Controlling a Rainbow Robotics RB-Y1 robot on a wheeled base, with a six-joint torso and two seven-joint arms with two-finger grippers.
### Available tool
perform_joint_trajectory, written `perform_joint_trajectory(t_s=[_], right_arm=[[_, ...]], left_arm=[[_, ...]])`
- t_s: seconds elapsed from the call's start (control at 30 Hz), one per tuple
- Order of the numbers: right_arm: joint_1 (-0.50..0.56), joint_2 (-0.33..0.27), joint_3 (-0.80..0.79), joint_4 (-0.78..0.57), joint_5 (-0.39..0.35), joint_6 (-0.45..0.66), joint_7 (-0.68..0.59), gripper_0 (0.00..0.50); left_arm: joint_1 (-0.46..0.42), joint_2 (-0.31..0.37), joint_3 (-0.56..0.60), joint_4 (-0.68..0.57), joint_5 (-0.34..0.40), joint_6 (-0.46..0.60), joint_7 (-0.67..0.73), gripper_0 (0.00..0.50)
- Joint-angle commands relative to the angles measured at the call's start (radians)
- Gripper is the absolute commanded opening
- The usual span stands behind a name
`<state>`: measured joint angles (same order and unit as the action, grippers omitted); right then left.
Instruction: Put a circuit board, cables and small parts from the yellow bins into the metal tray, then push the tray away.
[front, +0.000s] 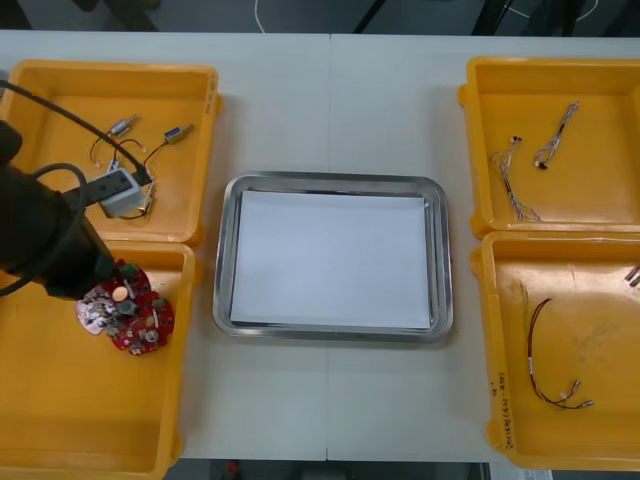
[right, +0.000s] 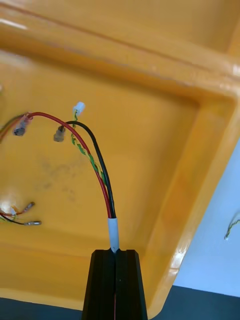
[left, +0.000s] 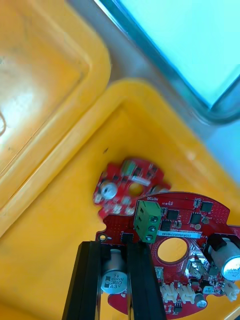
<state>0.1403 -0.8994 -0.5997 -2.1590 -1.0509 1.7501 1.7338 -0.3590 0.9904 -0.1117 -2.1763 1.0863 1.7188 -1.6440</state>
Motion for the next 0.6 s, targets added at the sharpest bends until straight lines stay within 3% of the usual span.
perform_joint_trajectory(t_s=[0.03,0.23,0.6], right_arm=[[-0.113,-0.044,0.000,-0.028,-0.014,0.072,-0.022,0.000],[-0.202,-0.044,0.044,-0.042,-0.032,0.157,-0.028,0.000],[-0.217,-0.044,0.120,-0.165,-0.078,0.158,-0.063,0.000]], left_arm=[[-0.130,-0.041,-0.125,-0.040,-0.039,0.010,0.302,0.000],[-0.222,-0.127,-0.226,-0.040,-0.106,0.015,0.455,0.001],[-0.353,-0.259,-0.418,-0.008,-0.244,0.015,0.694,0.000]])
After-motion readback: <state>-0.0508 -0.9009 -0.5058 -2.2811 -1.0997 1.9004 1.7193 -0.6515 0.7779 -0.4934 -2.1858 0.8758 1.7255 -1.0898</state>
